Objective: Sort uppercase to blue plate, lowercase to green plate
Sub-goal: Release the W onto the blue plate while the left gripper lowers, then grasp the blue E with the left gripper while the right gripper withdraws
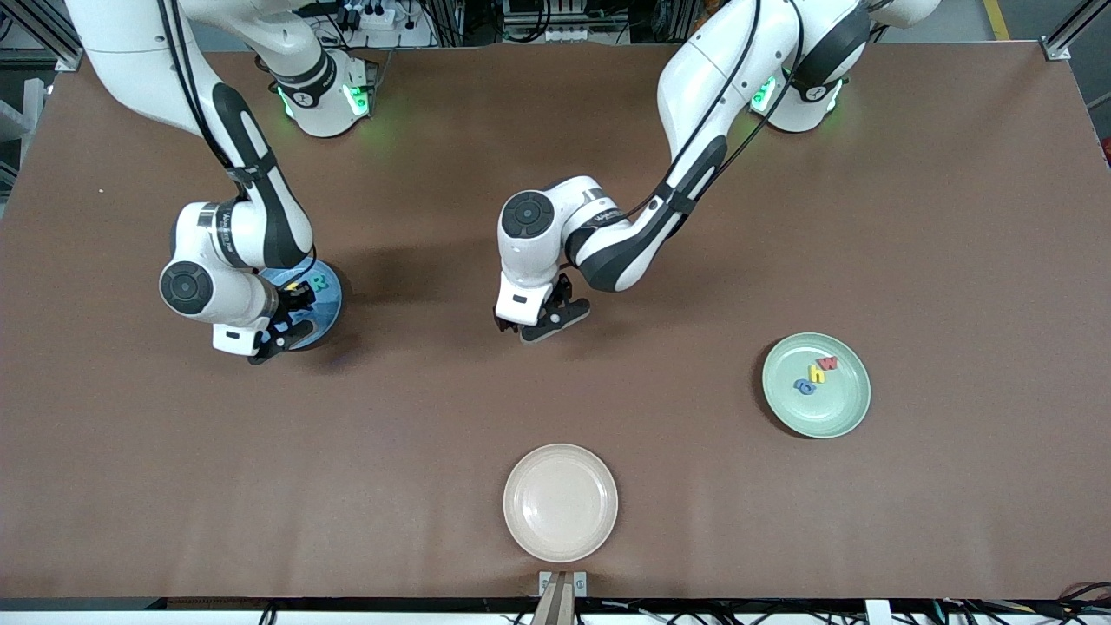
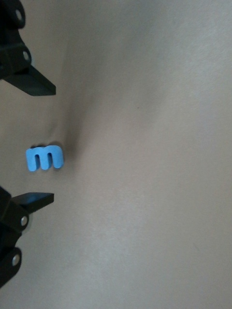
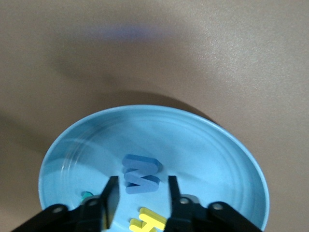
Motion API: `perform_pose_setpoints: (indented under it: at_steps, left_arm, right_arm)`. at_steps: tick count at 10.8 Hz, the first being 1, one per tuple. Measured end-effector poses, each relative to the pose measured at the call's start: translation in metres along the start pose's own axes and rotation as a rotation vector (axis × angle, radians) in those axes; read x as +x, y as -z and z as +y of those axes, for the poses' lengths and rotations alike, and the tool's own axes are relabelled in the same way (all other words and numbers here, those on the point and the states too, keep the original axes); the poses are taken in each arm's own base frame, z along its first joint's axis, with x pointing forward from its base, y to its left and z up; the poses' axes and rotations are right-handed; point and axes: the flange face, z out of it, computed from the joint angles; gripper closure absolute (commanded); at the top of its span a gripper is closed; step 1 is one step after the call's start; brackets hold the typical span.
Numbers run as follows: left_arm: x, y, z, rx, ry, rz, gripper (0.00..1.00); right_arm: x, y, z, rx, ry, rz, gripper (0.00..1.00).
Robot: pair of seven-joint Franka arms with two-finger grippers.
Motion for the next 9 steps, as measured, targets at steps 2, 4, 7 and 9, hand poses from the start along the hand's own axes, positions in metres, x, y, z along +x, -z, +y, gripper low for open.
perform_pose_setpoints:
  at_steps: [2, 4, 7, 9]
  left_arm:
    - [-0.005, -0.006, 0.001, 0.0, -0.006, -0.003, 0.22]
    - [-0.008, -0.012, 0.0, 0.005, -0.009, -0.006, 0.24]
    - [-0.01, -0.017, 0.0, 0.003, -0.011, -0.009, 0.27]
    - [-0.01, -0.02, 0.0, 0.006, -0.01, -0.01, 0.29]
  right_arm:
    - [0.0, 0.0, 0.0, 0.0, -0.001, 0.001, 0.2]
    - [0.0, 0.006, 0.005, 0.003, -0.009, -0.004, 0.16]
    - [-0.001, 0.044, 0.028, 0.017, -0.044, -0.012, 0.13]
    - [-0.006, 0.078, 0.043, 0.029, -0.072, 0.001, 0.13]
